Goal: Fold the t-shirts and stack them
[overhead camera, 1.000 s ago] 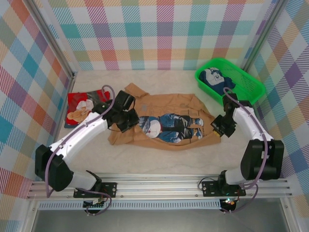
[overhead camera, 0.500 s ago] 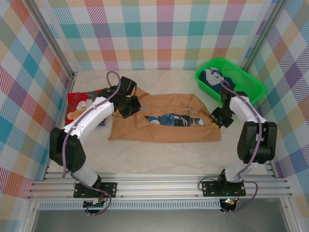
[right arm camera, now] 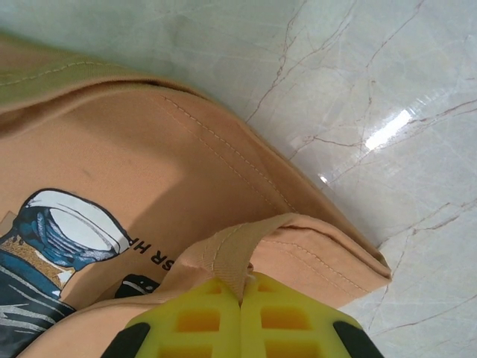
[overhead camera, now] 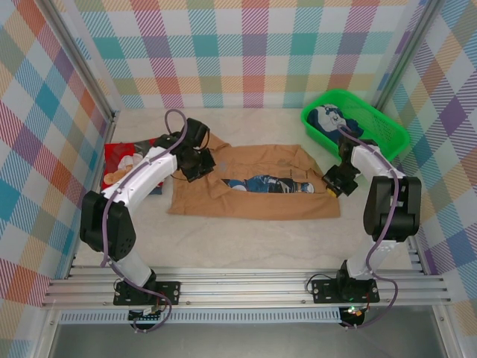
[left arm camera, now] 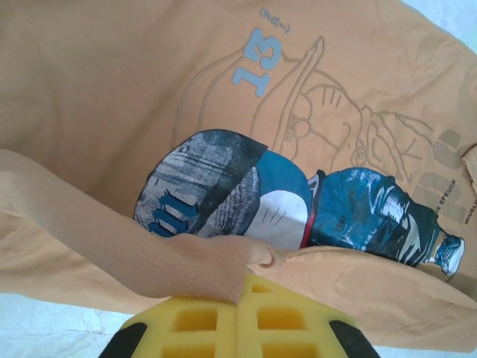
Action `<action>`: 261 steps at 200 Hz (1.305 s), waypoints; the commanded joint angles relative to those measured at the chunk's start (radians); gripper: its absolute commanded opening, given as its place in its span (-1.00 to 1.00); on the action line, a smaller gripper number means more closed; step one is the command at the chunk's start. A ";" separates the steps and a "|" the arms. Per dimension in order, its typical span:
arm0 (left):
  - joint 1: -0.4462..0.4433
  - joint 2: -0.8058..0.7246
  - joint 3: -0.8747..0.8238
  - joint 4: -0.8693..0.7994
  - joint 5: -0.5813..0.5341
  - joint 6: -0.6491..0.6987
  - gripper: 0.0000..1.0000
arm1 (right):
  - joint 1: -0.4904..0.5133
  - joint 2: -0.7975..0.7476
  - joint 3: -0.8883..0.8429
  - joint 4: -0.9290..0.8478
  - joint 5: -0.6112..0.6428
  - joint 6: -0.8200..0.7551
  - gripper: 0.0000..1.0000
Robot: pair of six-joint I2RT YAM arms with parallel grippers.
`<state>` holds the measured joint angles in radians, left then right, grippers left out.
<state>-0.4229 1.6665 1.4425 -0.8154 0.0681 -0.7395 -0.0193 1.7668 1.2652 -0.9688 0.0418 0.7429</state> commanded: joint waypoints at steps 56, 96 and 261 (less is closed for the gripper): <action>0.043 0.039 -0.005 -0.010 -0.045 0.023 -1.00 | -0.004 0.058 0.074 0.005 -0.003 -0.028 -1.00; 0.047 0.089 0.027 0.007 -0.051 0.034 -1.00 | -0.004 0.093 0.103 -0.004 0.011 -0.037 -1.00; 0.100 0.070 -0.125 0.112 0.139 -0.065 -0.51 | 0.049 -0.162 -0.099 0.096 -0.037 -0.062 -0.81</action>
<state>-0.3229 1.7657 1.3865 -0.7300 0.1341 -0.7635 -0.0120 1.6421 1.2366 -0.9077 0.0483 0.6754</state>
